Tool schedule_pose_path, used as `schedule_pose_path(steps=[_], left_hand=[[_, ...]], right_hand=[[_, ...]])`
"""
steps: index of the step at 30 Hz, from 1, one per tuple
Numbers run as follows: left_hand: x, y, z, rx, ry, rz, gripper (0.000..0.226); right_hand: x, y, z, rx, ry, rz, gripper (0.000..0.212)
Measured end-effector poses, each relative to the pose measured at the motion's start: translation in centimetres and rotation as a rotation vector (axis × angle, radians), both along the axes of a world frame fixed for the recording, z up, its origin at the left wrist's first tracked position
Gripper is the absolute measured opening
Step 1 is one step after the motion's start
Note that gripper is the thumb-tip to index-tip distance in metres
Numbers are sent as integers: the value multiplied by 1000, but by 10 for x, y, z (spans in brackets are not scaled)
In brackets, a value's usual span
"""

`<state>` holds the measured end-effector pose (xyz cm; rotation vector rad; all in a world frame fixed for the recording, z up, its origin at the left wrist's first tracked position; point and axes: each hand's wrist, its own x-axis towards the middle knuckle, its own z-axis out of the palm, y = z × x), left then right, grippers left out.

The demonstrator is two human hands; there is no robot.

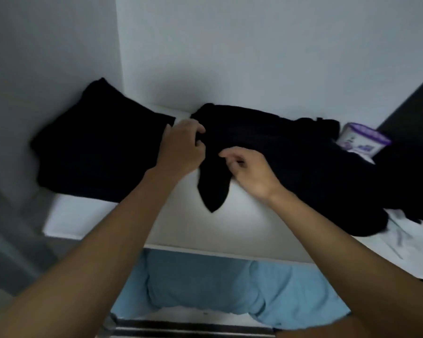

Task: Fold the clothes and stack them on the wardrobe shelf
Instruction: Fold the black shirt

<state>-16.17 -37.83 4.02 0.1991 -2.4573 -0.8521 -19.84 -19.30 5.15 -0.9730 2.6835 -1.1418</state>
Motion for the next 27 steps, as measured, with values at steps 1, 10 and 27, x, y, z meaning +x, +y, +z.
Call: schedule_pose_path(steps=[1,10,27], left_hand=[[-8,18,1,22,-24,-86,34],[-74,145,5,-118,-286,-280,88],[-95,227,13,-30,-14,144,21]], right_hand=[[-4,28,5,-24,41,-87,28],[-58,219,3,96,-252,-550,60],[-149,256,-28,24,190,-423,68]])
